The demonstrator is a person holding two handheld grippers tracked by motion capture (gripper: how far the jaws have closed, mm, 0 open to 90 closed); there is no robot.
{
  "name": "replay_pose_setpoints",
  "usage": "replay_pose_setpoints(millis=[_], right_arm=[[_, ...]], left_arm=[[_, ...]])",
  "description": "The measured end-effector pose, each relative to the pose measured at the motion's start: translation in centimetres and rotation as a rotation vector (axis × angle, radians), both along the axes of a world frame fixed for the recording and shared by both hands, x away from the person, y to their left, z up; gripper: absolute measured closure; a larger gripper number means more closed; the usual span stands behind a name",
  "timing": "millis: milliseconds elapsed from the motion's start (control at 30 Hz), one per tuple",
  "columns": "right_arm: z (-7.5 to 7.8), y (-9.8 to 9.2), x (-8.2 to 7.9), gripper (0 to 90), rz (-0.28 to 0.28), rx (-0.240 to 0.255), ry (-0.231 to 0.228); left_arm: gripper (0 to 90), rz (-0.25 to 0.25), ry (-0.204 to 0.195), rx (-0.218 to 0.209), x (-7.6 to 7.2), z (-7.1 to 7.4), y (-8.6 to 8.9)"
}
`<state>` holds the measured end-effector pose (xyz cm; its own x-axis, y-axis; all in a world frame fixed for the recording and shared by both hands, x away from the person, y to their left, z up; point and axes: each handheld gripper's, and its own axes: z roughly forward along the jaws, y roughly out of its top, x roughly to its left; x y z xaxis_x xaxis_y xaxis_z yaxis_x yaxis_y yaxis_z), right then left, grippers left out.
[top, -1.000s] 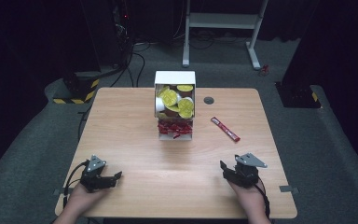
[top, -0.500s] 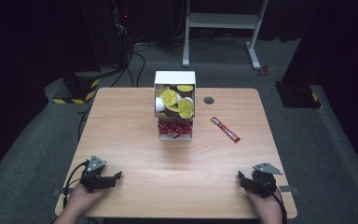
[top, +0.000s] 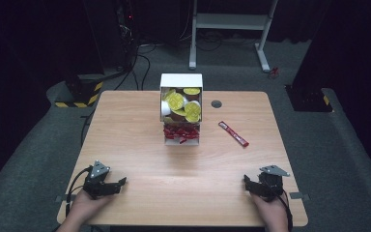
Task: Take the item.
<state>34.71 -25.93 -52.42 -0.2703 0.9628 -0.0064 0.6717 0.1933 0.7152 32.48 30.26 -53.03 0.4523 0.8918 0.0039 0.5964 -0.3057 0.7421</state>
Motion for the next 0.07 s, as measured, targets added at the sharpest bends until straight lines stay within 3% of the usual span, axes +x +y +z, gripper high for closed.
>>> replay_pose_setpoints(millis=[67], right_arm=[[0.00,-0.06,-0.03,18.0,0.005,0.001,0.000]], left_arm=[[17.2,0.005,-0.001,-0.003,-0.06,-0.01,-0.01]])
